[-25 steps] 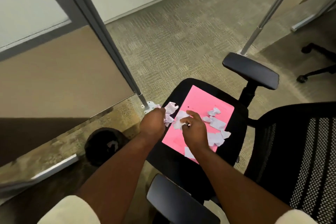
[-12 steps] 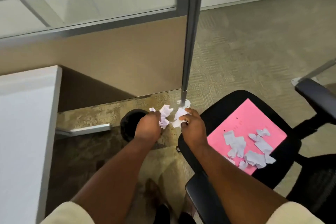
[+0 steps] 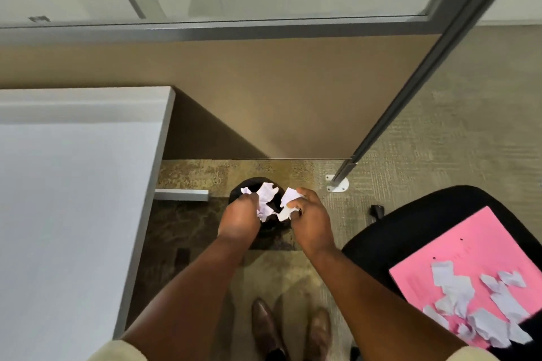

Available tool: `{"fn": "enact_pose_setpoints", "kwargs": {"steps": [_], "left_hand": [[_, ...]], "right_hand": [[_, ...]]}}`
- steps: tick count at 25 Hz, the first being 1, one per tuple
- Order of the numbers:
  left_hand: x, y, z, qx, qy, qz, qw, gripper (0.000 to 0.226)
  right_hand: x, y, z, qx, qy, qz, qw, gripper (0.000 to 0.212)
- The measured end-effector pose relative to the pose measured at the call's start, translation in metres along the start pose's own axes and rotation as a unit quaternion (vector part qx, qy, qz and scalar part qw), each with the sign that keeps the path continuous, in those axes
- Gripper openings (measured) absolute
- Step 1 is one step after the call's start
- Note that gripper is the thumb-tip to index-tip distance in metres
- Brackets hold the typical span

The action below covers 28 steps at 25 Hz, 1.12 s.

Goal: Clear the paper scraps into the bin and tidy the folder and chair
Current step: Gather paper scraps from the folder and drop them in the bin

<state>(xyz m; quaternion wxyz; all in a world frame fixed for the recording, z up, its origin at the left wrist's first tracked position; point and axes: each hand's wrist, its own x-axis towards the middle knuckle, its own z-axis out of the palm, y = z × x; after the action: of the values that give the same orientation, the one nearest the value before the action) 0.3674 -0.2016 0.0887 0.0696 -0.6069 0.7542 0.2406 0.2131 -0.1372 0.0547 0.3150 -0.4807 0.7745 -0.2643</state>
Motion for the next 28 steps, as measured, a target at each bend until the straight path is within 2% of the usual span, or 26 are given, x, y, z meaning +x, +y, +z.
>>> {"fn": "enact_pose_setpoints", "kwargs": {"steps": [11,14,16,19,23,28], "left_hand": [[0.112,-0.072,0.119,-0.025,-0.008,-0.034,0.999,0.021],[0.123,-0.084,0.145,-0.07,0.03,-0.038,0.996,0.012],[0.132,-0.09,0.159,-0.078,0.045,-0.037,0.995,0.017],[0.151,-0.095,0.176,-0.056,-0.001,-0.047,0.997,0.025],[0.17,-0.102,0.192,-0.039,-0.035,-0.071,0.996,0.028],[0.163,-0.11,0.19,-0.039,-0.087,-0.075,0.993,0.043]], "right_hand": [[0.096,0.069,0.133,-0.06,-0.083,-0.023,0.994,0.036],[0.112,0.088,0.159,-0.08,-0.12,-0.036,0.989,0.037],[0.121,0.098,0.176,-0.076,-0.145,-0.03,0.986,0.036],[0.132,0.109,0.196,-0.063,-0.159,-0.021,0.985,0.035],[0.14,0.122,0.211,-0.077,-0.172,-0.023,0.982,0.049],[0.135,0.127,0.213,-0.08,-0.172,-0.015,0.982,0.045]]}}
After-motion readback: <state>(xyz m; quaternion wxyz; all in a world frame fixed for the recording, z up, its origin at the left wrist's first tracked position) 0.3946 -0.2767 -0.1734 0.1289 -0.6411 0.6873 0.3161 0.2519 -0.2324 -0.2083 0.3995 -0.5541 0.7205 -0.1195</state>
